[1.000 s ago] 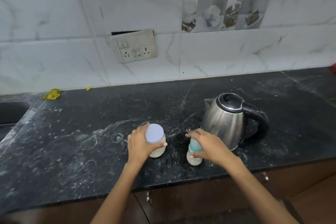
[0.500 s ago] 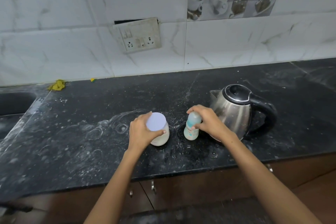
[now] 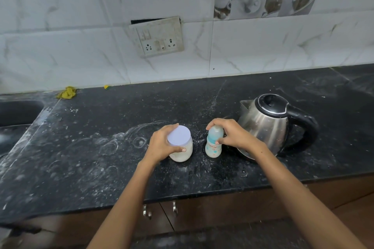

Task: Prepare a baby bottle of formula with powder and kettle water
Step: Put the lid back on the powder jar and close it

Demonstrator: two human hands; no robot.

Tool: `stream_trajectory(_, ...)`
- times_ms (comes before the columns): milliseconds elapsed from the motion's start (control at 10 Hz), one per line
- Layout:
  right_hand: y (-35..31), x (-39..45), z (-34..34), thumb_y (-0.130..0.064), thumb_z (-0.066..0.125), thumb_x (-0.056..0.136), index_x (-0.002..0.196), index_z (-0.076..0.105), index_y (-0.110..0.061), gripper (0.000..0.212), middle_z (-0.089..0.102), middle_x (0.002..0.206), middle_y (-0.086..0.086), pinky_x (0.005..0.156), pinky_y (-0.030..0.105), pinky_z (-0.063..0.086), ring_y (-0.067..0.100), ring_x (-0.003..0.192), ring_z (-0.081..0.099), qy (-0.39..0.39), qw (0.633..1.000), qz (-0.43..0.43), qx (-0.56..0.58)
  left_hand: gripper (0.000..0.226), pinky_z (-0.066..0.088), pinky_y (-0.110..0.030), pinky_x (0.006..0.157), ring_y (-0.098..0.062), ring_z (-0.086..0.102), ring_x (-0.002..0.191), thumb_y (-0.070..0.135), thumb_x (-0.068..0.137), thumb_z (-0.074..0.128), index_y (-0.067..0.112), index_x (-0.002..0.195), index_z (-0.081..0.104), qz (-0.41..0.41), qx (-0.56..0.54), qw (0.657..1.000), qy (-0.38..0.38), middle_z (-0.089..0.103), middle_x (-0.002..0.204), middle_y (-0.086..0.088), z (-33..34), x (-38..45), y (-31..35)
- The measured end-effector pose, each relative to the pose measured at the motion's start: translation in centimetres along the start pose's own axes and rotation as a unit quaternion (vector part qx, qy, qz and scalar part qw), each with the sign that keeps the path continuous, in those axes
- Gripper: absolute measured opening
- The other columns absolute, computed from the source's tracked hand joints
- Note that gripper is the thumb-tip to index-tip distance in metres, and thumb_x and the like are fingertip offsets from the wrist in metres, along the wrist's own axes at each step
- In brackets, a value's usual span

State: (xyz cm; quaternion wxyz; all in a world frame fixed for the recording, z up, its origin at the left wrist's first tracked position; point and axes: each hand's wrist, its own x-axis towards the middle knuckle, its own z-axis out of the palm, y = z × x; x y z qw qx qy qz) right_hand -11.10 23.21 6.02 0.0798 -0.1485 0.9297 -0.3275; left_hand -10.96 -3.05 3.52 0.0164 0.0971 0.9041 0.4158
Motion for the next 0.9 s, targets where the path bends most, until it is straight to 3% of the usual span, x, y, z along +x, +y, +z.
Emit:
stream_trajectory(200,-0.1,0.4,0.0,0.011,0.064,0.068,0.107,0.064,-0.020,0.050,0.065,0.115,0.000,0.091,0.036,0.053,0.016,0.107,0.060,-0.011,1.000,0.004,0.012,0.088,0.040,-0.037,0.102,-0.018,0.046,0.126,0.024,0.055,0.093,0.021,0.134,0.054,0.010,-0.015,0.999,-0.026,0.054,0.136,0.004,0.0,0.5,-0.4)
stream_trajectory(600,0.2,0.5,-0.5,0.013,0.065,0.071,0.113,0.063,-0.019,0.053,0.062,0.126,0.000,0.101,0.037,0.048,0.015,0.118,0.057,-0.036,0.999,-0.010,0.003,0.083,0.041,-0.043,0.105,-0.018,0.045,0.126,0.024,0.059,0.089,0.029,0.133,0.051,0.030,-0.019,0.995,-0.092,0.052,0.136,0.008,-0.3,1.2,-0.9)
stream_trajectory(800,-0.1,0.2,-0.7,0.010,0.066,0.072,0.123,0.059,-0.018,0.058,0.056,0.136,0.003,0.107,0.038,0.042,0.018,0.127,0.051,-0.043,0.999,-0.007,-0.028,0.092,0.031,-0.042,0.114,-0.017,0.034,0.140,0.024,0.063,0.089,0.027,0.141,0.042,0.052,0.006,0.992,-0.113,0.033,0.154,0.007,-0.3,1.1,-1.0)
stream_trajectory(900,-0.6,-0.8,-0.5,-0.001,0.072,0.075,0.135,0.051,-0.021,0.066,0.043,0.149,0.002,0.114,0.036,0.032,0.017,0.136,0.040,-0.010,0.999,0.000,-0.042,0.100,0.026,-0.046,0.117,-0.015,0.027,0.144,0.052,0.059,0.081,0.026,0.145,0.038,0.067,0.023,0.993,-0.097,0.025,0.158,0.007,-0.3,0.5,-0.8)
